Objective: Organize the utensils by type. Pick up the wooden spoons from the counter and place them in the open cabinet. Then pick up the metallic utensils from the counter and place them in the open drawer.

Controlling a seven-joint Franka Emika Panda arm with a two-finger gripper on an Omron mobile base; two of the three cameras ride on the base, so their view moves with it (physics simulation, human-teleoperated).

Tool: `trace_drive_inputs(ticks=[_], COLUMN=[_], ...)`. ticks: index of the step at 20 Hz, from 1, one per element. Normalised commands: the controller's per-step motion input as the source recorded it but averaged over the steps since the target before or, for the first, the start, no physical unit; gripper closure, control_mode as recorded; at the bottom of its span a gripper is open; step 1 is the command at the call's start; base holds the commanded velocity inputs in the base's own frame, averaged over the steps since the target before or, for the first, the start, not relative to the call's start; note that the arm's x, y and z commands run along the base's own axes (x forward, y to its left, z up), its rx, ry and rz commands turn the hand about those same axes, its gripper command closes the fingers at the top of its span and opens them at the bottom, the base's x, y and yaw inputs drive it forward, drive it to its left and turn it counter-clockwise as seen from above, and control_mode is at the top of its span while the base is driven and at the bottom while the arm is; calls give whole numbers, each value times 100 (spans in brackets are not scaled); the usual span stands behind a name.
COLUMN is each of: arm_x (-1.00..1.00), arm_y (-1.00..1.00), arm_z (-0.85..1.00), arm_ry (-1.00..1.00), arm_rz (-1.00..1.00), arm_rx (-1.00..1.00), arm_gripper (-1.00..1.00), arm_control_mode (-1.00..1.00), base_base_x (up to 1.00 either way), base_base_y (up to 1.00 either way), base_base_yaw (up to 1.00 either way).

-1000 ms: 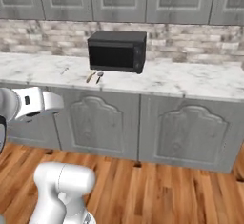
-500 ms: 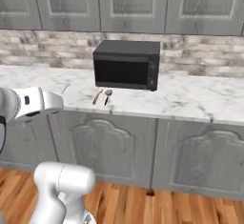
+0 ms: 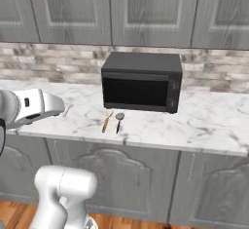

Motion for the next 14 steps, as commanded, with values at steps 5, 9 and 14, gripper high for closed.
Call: trace_drive_inputs(ticks=[5,9,14], arm_x=[0,0,0], arm_y=[0,0,0], arm_z=[0,0,0], arm_ry=[0,0,0], arm_rz=[0,0,0], arm_rx=[0,0,0], arm_gripper=[-100,-100,-100], arm_control_mode=[100,100,100], base_base_x=[58,23,26], base_base_y=[34,11,0], base_base_yaw=[-4,0,0])
